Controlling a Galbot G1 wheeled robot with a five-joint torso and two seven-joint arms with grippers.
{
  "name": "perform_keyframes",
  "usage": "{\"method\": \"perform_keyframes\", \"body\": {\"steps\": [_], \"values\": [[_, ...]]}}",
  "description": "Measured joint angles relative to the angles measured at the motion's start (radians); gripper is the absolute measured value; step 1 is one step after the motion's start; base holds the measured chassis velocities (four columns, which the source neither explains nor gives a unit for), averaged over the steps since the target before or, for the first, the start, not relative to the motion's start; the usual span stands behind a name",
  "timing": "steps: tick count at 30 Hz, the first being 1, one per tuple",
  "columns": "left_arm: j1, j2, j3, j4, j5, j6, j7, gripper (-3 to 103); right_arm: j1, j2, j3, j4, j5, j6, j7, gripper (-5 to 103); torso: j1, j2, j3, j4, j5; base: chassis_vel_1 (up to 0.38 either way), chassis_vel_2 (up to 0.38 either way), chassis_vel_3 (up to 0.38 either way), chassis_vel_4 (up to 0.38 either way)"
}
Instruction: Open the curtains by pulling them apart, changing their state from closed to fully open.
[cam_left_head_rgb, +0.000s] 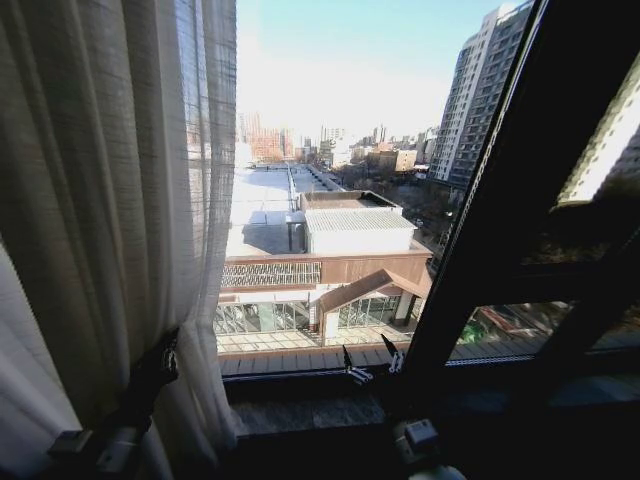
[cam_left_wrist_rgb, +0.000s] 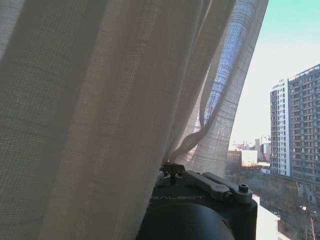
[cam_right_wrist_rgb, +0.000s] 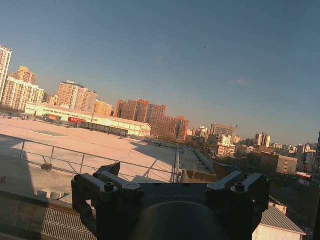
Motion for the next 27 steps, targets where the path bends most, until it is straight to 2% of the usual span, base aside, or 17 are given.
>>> {"method": "perform_keyframes", "body": {"steps": [9,12,15,20,27], "values": [[0.009,-0.002,-0.002,-0.007,-0.001,0.000,0.000,0,-0.001,0.001,0.002,-0.008,0.004,0.014,0.001,100,0.000,0.000,0.000,0.0000,-0.0002,0.024,-0.025,-0.025,0.016],[0.012,-0.001,-0.005,-0.010,-0.004,0.000,0.000,0,0.010,0.003,0.014,-0.020,0.034,0.005,0.002,100,0.000,0.000,0.000,0.0000,-0.0002,0.000,0.000,0.000,0.000],[0.013,0.002,-0.009,-0.010,-0.011,0.000,0.000,0,0.052,0.003,0.091,-0.093,0.124,-0.029,0.003,100,0.000,0.000,0.000,0.0000,0.0002,0.000,0.000,0.000,0.000],[0.023,0.003,-0.018,-0.010,-0.023,-0.001,0.001,0,0.089,-0.013,0.207,-0.194,0.199,-0.033,0.017,100,0.000,0.000,0.000,-0.0001,0.0002,0.000,0.000,0.000,0.000],[0.031,0.005,-0.028,-0.010,-0.032,-0.010,0.002,0,0.108,-0.020,0.269,-0.227,0.234,-0.033,0.021,100,0.000,0.000,0.000,-0.0001,0.0001,0.000,0.000,0.000,0.000]]}}
